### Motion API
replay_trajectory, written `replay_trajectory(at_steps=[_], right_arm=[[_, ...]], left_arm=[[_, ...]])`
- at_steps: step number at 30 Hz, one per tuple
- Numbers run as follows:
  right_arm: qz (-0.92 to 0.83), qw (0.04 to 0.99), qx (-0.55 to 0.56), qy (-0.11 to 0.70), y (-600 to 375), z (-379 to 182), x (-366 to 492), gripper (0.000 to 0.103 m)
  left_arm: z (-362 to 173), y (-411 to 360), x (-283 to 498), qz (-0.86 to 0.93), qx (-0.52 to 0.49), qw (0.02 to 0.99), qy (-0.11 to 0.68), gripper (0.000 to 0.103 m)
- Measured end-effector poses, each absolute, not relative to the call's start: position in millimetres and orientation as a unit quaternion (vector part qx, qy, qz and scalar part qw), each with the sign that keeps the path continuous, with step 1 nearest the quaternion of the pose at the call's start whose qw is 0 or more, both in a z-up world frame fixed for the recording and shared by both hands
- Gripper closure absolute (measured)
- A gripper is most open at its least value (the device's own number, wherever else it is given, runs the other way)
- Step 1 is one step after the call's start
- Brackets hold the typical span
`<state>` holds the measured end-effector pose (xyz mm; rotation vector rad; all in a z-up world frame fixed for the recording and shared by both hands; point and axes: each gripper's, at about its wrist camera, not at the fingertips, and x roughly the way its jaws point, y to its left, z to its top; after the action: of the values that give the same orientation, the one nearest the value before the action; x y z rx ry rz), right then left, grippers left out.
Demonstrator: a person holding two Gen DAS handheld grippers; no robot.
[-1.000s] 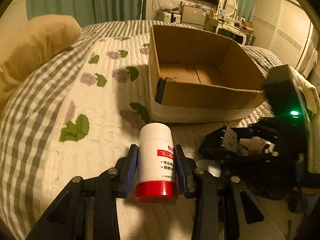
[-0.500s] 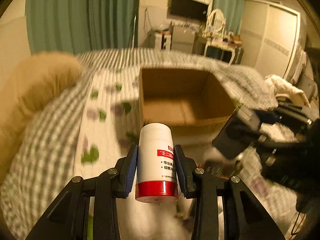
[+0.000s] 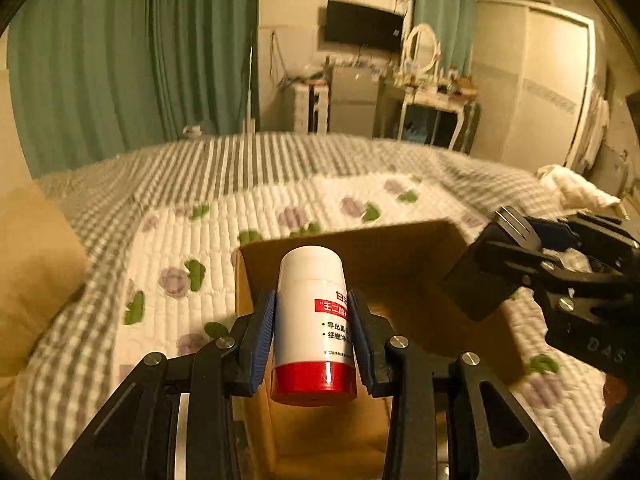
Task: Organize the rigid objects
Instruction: 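Lower the bottle and charger into the cardboard box while opening both grippers, then grasp the black TV remote with left gripper while right grasps the white cylindrical device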
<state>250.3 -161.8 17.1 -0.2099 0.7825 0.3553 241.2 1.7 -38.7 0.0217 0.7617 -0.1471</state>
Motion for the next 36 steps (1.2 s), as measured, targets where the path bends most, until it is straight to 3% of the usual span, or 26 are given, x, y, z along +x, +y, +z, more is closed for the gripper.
replay_trajectory(at_steps=[6, 8, 9, 10, 11, 15, 19, 26, 36], right_arm=[[0.182, 0.892, -0.091, 0.404, -160, -26, 275, 0.064], [0.19, 0.893, -0.085, 0.398, -162, -27, 273, 0.064], [0.191, 0.899, -0.08, 0.386, -164, -22, 270, 0.06], [0.186, 0.905, -0.074, 0.377, -167, -15, 269, 0.044], [0.184, 0.908, -0.066, 0.371, -172, -7, 267, 0.035], [0.187, 0.913, -0.056, 0.358, -188, 27, 250, 0.035], [0.194, 0.913, -0.084, 0.349, -201, 50, 215, 0.028], [0.222, 0.89, -0.154, 0.367, -213, 48, 141, 0.028], [0.244, 0.839, -0.195, 0.446, -220, -33, 103, 0.028]], left_arm=[[-62, -1, 252, -0.077, 0.013, 0.918, 0.39, 0.066], [-63, -4, 252, -0.074, 0.017, 0.917, 0.392, 0.061], [-61, -5, 251, -0.07, 0.017, 0.918, 0.389, 0.049], [-58, -5, 249, -0.066, 0.016, 0.92, 0.385, 0.037], [-55, -5, 246, -0.064, 0.015, 0.921, 0.383, 0.032], [-39, -6, 220, -0.055, 0.014, 0.921, 0.386, 0.031], [-30, -6, 184, -0.038, 0.018, 0.921, 0.388, 0.018], [-44, -5, 115, -0.022, 0.011, 0.917, 0.399, 0.018], [-114, -29, 76, -0.064, 0.003, 0.877, 0.475, 0.018]])
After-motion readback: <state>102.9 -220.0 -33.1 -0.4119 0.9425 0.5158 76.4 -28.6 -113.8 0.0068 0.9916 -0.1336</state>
